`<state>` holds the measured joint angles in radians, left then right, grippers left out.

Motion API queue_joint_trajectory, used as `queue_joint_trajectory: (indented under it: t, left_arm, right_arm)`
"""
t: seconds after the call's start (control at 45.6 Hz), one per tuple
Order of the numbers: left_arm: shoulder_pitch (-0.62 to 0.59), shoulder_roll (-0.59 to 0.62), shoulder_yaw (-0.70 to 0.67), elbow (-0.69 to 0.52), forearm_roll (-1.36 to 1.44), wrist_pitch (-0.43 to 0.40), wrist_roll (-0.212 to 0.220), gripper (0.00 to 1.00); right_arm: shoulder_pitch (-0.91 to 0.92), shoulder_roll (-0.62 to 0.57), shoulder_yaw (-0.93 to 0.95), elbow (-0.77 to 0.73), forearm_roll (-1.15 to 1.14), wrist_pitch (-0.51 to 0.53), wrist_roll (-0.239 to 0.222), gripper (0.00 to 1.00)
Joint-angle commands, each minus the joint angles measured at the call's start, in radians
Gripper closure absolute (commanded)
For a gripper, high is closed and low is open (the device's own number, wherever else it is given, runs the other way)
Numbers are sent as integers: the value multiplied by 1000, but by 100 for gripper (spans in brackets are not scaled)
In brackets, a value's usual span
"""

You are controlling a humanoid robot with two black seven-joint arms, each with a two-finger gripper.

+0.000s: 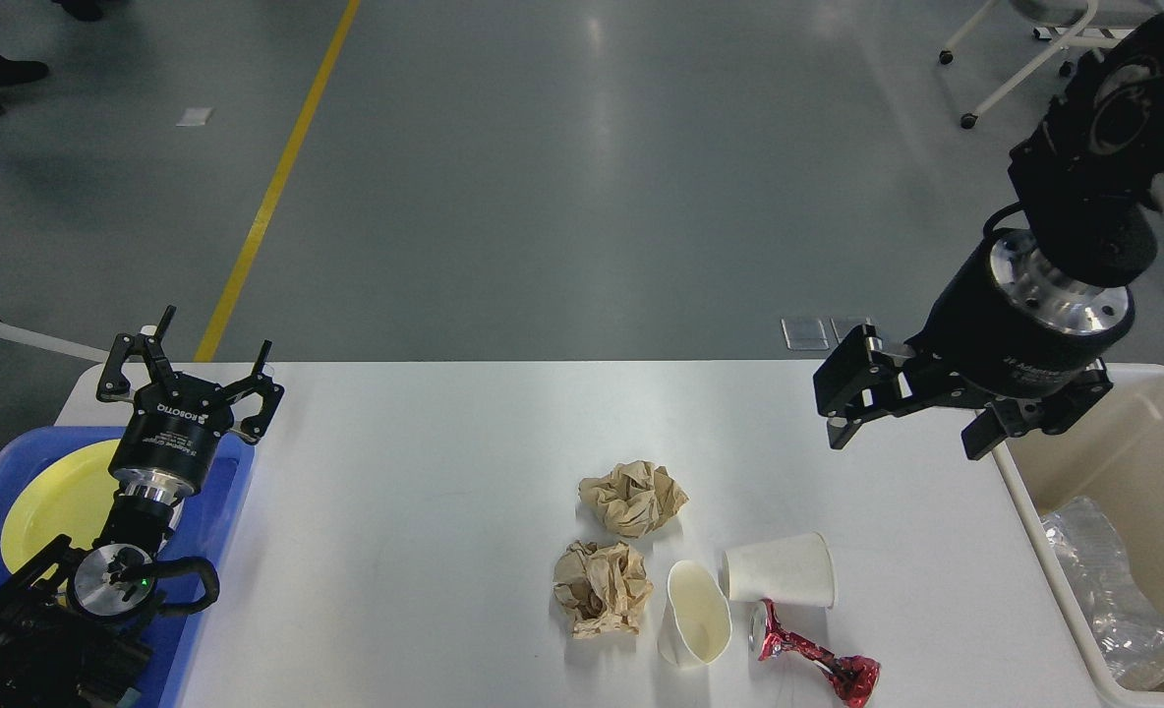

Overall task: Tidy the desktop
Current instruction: 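Raise the right gripper and move it toward the small cream cup, then grasp the small cream cup with the right gripper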

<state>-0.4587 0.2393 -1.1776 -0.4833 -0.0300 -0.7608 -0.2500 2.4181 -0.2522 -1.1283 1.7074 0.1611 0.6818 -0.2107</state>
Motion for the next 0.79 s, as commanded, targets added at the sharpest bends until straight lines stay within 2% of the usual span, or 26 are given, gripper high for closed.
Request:
queue_joint_trajectory:
  t: [0.0,0.153,0.307,0.46,0.767]
  left_arm:
    - [0,0,1,0,-1,0,0,4]
    - [0,0,1,0,1,0,0,4]
    - [0,0,1,0,1,0,0,4]
    - [0,0,-1,0,1,-2,0,4]
    - [0,0,1,0,-1,0,0,4]
  right_arm:
    - [-120,36,74,-2,0,-113,-1,0]
    - [-287,71,156,-8,-25,-228,-6,1]
    - [-453,136,183,-37,-87,-370,-64,1]
    - [-588,186,185,-71,-147,-488,-64,1]
    - [-723,234,186,-133,-186,-639,-64,2]
